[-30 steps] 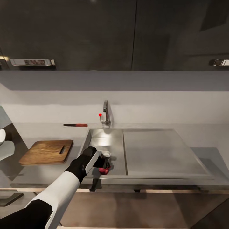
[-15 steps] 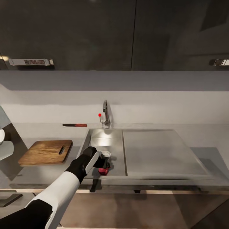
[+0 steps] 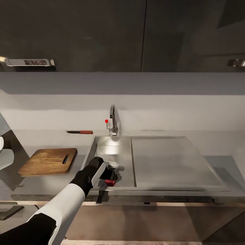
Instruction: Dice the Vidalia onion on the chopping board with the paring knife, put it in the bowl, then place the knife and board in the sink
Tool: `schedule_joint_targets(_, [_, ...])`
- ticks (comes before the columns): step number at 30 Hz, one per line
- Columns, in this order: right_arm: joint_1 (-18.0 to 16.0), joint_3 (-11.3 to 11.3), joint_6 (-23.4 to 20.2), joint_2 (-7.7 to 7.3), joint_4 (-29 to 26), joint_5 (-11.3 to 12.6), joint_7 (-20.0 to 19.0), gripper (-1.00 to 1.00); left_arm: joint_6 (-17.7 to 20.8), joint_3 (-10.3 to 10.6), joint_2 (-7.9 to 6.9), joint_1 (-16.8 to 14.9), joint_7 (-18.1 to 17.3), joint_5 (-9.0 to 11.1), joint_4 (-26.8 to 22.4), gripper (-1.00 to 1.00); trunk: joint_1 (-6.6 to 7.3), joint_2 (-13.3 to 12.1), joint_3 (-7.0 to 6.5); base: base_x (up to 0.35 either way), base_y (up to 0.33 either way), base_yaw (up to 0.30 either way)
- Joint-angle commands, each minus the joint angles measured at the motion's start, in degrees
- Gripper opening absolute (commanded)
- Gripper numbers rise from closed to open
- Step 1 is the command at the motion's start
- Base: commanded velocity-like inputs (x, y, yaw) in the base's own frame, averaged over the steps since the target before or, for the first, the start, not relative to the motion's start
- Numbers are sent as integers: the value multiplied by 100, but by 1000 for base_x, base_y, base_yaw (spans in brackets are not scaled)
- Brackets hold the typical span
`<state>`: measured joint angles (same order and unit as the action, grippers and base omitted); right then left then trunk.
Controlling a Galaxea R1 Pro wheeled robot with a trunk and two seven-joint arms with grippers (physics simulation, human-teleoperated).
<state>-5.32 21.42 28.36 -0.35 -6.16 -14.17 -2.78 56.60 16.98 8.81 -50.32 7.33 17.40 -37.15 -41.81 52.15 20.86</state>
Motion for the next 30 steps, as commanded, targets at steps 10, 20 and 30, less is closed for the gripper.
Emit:
schedule_joint_targets(10, [-4,48,20,0,5,-33,-29,100,17,30,-3,-4,52,61,69,100,0,5,94,0,0,0])
schedule_joint_targets(20, [-4,47,20,0,3,-31,-30,100,17,34,-3,-4,56,61,102,100,0,5,146,0,0,0])
schedule_joint_targets(30, [-4,47,20,0,6,-32,-29,100,17,34,-3,-4,58,60,110,100,0,5,151,0,0,0])
